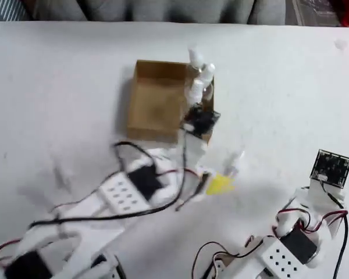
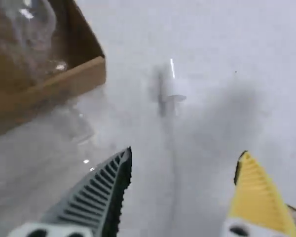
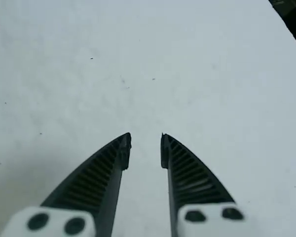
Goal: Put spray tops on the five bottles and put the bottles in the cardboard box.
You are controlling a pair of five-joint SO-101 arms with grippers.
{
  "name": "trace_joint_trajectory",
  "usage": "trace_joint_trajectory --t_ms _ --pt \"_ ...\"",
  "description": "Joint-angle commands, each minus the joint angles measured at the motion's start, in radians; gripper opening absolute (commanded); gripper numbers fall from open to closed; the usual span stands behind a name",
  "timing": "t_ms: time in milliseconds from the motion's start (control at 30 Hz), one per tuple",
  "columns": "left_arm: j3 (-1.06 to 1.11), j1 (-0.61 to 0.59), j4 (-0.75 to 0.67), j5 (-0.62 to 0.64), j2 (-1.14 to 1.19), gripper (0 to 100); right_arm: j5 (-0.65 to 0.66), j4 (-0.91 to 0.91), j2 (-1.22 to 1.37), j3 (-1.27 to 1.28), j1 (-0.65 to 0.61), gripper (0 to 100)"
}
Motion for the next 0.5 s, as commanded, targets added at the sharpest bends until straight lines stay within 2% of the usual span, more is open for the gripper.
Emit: trace_joint_trajectory --t_ms 0,233,367,467 --pt "-0.078 -0.151 0.273 -0.112 -0.321 31 0.009 0.012 0.002 -0.055 -0.004 6.6" --pt "-0.069 -0.573 0.485 -0.219 -0.642 31 -0.008 0.094 0.002 -0.052 -0.122 6.3" --pt "-0.069 -0.834 0.528 -0.265 -0.702 31 -0.109 0.12 0.001 -0.041 -0.165 6.3" --pt "-0.066 -1.04 0.525 -0.311 -0.7 31 -0.137 0.114 -0.007 -0.011 -0.203 6.3"
